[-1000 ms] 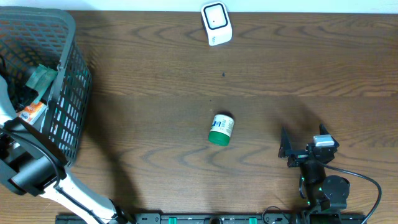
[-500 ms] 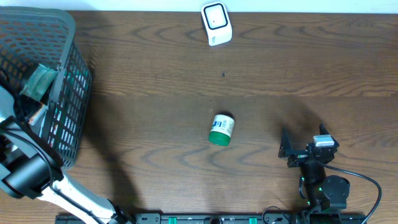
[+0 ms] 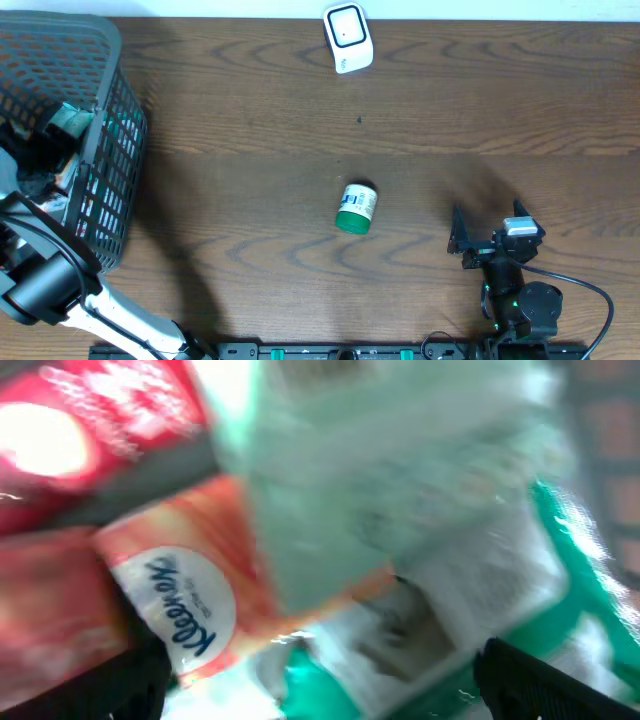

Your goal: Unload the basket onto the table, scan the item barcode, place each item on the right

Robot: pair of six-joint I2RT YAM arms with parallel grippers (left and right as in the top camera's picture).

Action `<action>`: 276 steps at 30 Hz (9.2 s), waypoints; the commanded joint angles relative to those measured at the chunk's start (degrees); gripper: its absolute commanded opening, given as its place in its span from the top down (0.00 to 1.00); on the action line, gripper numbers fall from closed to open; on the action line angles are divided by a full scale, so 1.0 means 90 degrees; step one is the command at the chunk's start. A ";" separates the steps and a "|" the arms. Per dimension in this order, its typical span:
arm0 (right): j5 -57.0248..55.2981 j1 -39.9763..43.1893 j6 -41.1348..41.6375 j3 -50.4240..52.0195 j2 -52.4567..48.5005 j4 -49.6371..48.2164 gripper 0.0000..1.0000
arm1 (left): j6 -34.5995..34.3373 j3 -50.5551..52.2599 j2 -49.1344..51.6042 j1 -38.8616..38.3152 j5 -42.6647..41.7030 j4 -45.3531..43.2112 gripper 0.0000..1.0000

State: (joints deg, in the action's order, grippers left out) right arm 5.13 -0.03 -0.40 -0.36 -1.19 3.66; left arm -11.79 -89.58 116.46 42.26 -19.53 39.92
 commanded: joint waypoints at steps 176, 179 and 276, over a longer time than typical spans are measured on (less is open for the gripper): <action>-0.0017 0.0034 0.0087 0.0005 0.0007 0.0024 0.01 | -0.0199 -0.2319 -0.2837 -0.1518 0.3509 0.3670 0.02; -0.0017 0.0034 0.0087 0.0005 0.0007 0.0024 0.01 | -0.0083 -0.2183 -0.2443 -0.1287 0.3509 0.3689 0.02; -0.0017 0.0034 0.0087 0.0005 0.0007 0.0024 0.01 | 0.3339 -0.0787 0.1117 -0.0216 0.1450 0.1333 0.06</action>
State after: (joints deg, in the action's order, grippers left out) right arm 5.13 -0.03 -0.40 -0.38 -1.23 3.66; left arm 18.04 -98.24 125.45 40.71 -5.43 51.35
